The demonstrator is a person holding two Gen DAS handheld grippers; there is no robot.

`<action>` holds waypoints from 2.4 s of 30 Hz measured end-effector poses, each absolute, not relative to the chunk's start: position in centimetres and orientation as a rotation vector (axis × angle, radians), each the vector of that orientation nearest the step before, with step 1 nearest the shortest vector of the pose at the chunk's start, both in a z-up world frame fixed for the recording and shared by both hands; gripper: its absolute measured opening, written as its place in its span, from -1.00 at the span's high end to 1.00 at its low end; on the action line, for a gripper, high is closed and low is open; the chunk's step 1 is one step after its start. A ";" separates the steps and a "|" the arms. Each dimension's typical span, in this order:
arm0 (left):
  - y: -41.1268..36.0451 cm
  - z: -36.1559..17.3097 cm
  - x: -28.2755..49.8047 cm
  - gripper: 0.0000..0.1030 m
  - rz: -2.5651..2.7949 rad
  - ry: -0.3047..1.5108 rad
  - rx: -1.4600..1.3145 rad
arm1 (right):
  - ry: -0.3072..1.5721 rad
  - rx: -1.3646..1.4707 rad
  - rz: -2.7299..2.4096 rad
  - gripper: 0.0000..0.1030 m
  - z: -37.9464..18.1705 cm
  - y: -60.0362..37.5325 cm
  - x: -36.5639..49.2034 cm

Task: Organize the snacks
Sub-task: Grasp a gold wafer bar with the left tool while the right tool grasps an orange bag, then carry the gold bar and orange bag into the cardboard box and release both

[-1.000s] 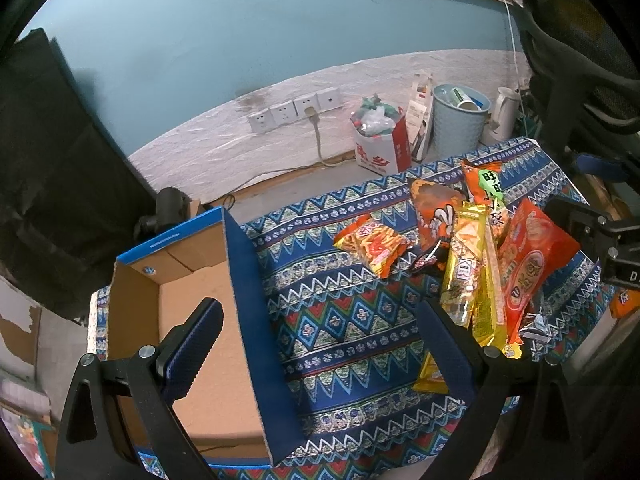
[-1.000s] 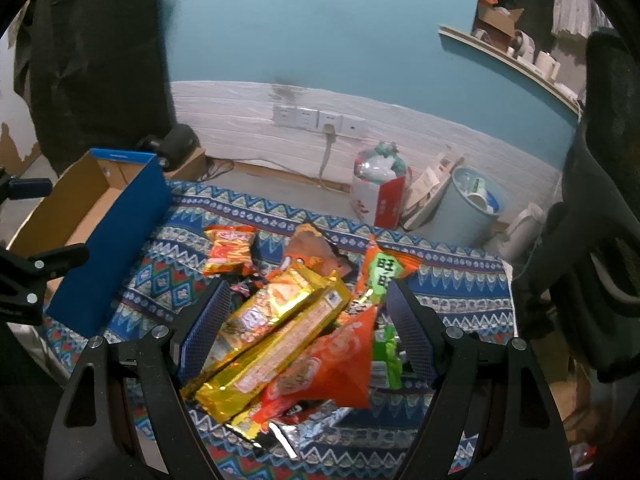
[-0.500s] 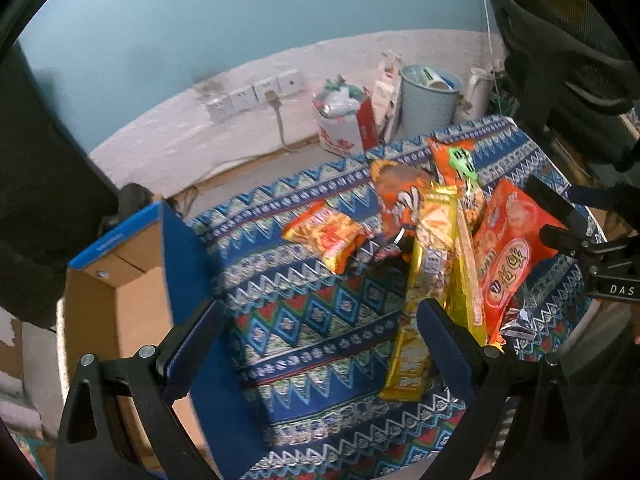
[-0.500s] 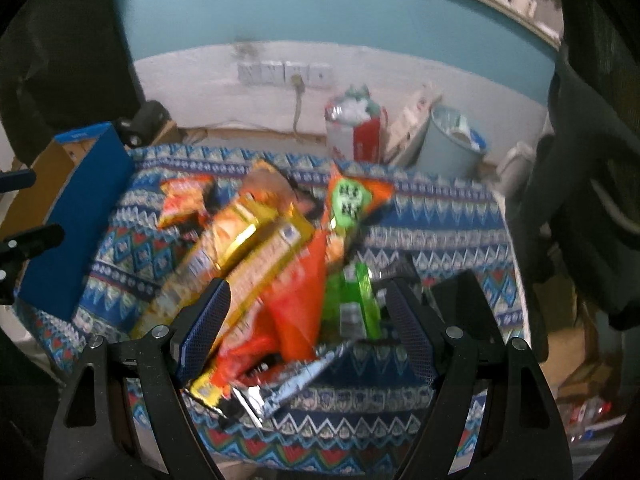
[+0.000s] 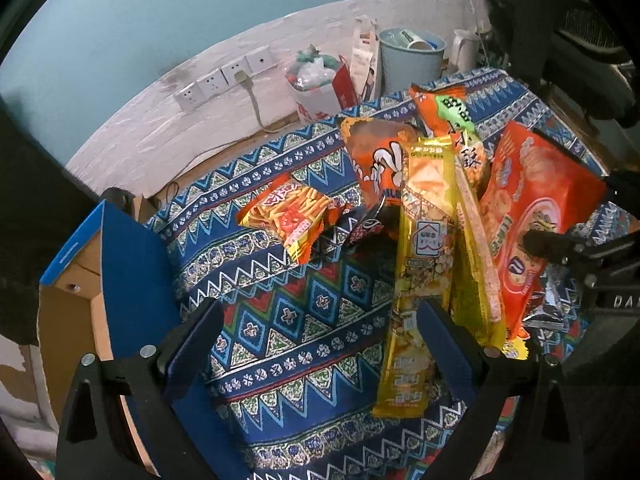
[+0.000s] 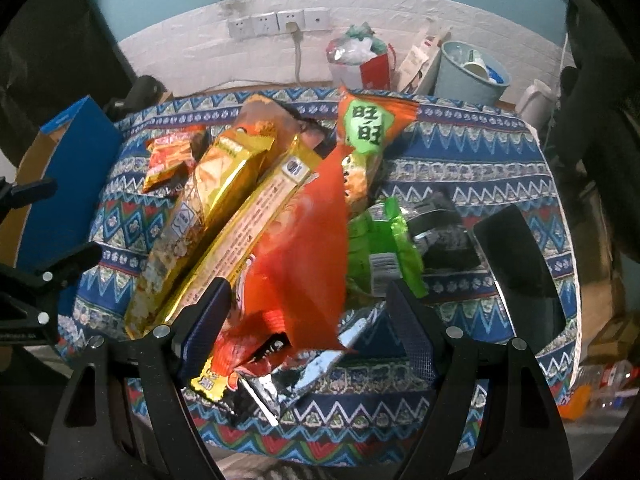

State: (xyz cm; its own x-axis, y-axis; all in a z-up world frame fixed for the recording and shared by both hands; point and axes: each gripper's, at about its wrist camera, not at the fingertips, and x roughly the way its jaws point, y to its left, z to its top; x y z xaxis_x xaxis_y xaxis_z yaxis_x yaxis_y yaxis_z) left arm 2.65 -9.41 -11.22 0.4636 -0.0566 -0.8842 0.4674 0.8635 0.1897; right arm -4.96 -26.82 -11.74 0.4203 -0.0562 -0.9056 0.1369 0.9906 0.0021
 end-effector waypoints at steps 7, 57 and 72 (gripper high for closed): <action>-10.4 -12.5 3.4 -0.92 -0.359 1.066 0.432 | 1.153 0.066 -0.121 -0.53 -13.7 -26.4 -4.0; -10.5 -11.3 2.4 0.39 -0.456 1.057 0.328 | 0.995 -0.045 -0.030 0.45 -9.6 -24.4 -3.9; -5.1 -5.8 0.8 0.39 -0.370 0.954 0.286 | 0.902 -0.074 0.003 0.46 -5.3 -21.4 -3.1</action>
State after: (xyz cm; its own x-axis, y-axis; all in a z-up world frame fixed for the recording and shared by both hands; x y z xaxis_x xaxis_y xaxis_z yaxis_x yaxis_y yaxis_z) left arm 0.84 -5.08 -5.83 0.5238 -0.1799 -0.8326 0.4280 0.9007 0.0747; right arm -3.12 -21.39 -5.32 0.6202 -0.0280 -0.7839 -0.0340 0.9975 -0.0626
